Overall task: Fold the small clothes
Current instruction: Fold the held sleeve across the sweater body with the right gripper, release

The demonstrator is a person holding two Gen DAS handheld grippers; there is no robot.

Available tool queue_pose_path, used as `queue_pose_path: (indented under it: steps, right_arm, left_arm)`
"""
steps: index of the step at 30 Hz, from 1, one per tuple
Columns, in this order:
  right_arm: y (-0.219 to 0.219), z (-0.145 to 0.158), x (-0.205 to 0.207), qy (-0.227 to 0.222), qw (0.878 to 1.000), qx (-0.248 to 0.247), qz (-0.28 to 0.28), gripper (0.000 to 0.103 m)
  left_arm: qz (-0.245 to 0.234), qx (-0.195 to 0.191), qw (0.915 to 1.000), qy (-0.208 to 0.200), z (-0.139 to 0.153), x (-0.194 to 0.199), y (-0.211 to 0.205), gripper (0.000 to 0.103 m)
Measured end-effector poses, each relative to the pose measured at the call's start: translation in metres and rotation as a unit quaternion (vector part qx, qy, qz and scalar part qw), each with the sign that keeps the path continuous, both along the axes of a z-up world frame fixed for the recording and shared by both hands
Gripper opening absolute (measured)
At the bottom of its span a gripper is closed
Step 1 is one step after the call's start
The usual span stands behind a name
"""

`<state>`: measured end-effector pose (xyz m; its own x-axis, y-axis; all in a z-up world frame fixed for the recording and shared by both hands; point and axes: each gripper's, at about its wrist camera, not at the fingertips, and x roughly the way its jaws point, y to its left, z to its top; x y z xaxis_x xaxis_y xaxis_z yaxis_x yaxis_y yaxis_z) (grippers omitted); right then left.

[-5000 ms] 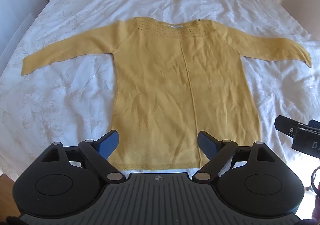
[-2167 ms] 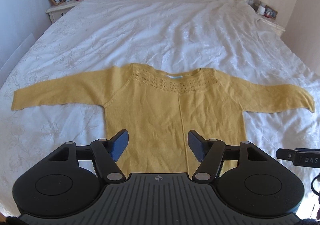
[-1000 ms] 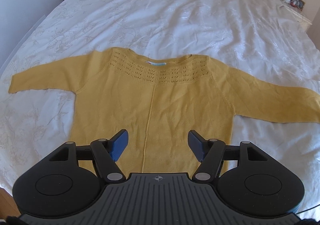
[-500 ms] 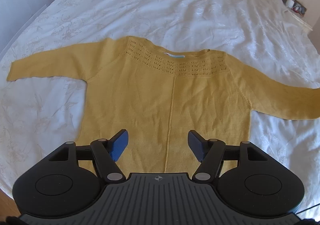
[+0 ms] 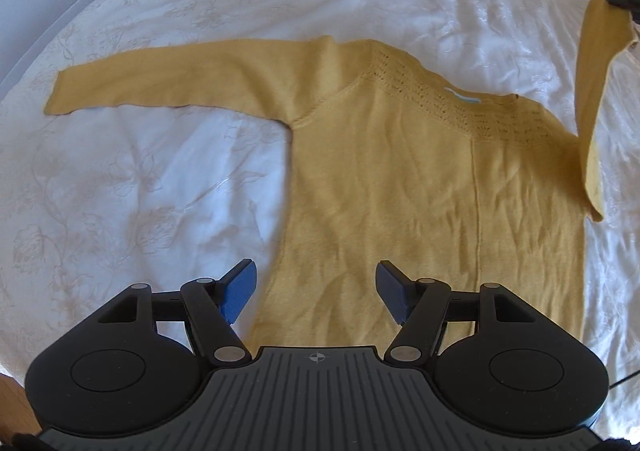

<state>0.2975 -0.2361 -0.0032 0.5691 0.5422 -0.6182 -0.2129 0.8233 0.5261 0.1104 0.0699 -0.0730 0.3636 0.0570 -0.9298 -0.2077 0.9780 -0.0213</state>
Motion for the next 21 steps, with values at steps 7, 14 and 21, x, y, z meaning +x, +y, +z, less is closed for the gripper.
queue_pose_path:
  steps: [7, 14, 21]
  right_arm:
    - [0.129, -0.067, 0.014, 0.043, 0.995, -0.050, 0.079, 0.014]
    - [0.186, -0.110, 0.002, 0.061, 0.986, -0.106, 0.110, 0.024]
    - [0.182, -0.121, -0.013, 0.063, 0.988, -0.115, 0.081, 0.052]
  left_arm:
    - [0.022, 0.005, 0.9997, 0.011, -0.006, -0.007, 0.055, 0.065]
    - [0.036, 0.000, 0.9992, 0.016, -0.015, -0.006, 0.091, 0.065]
    - [0.067, -0.010, 0.9977, 0.003, -0.028, 0.003, 0.128, 0.065]
